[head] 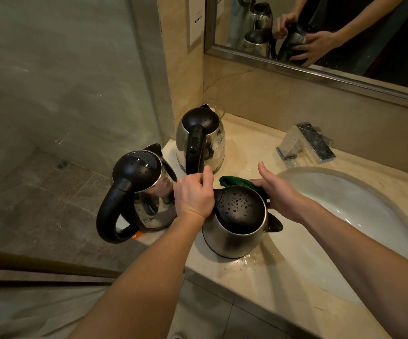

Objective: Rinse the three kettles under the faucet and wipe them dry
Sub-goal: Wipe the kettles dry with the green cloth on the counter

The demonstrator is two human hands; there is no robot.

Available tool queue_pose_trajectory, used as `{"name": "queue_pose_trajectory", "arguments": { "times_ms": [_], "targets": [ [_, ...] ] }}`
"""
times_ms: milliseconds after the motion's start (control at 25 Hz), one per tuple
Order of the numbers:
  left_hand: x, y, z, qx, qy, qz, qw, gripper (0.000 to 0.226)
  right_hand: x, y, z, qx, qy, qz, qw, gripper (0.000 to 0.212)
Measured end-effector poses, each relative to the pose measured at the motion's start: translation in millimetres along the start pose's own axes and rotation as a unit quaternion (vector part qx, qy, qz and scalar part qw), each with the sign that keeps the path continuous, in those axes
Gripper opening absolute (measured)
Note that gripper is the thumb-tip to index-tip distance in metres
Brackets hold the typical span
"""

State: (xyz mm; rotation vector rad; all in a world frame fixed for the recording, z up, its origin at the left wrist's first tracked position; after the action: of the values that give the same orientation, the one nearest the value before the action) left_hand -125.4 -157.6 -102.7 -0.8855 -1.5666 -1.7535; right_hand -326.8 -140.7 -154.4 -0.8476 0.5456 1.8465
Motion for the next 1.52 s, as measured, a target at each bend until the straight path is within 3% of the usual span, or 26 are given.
{"name": "queue_pose_trajectory", "arguments": {
  "times_ms": [240,440,800,1080,1320,1440,1520],
  "targets": [
    [1,0,0,-0.002,-0.004,-0.008,1.0,0.058,-19,-5,-7,-0.018,0.012,0.037,0.999,0.084],
    [2,1,-1,-0.006,-0.005,-0.02,1.0,0.057,-18,-16,-27,-0.07,-0.026,0.069,0.995,0.08],
    [1,0,-2,-0.01,-0.004,-0.011,1.0,0.06,-21,-22,-26,-0.07,-0.037,0.083,0.993,0.079],
    [0,-1,-6,-0.047,0.021,-0.017,0.999,0.061,-39,-26,12,-0.031,0.004,0.126,0.992,0.074],
    [-4,-4,-8,-0.072,0.042,-0.022,0.996,0.062,-43,-42,57,0.004,0.083,0.158,0.984,0.05],
    [-5,-3,-9,-0.068,0.042,-0.039,0.996,0.064,-45,-54,71,0.033,0.144,0.266,0.953,0.049],
    [-3,-3,-7,-0.074,0.039,-0.047,0.995,0.067,-37,-62,79,0.051,0.124,0.391,0.911,0.058]
  ]
}}
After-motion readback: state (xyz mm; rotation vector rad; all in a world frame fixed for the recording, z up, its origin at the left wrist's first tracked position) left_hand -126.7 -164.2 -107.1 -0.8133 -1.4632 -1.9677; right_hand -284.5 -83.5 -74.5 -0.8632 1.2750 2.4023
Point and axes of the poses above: each hand's wrist, its own z-axis away from the middle knuckle, its own y-axis out of the back of the hand, x = y × z, the point moved 7 cm from there along -z, towards the middle knuckle, and after that the axes turned 12 degrees about -x, right-handed, at the moved point
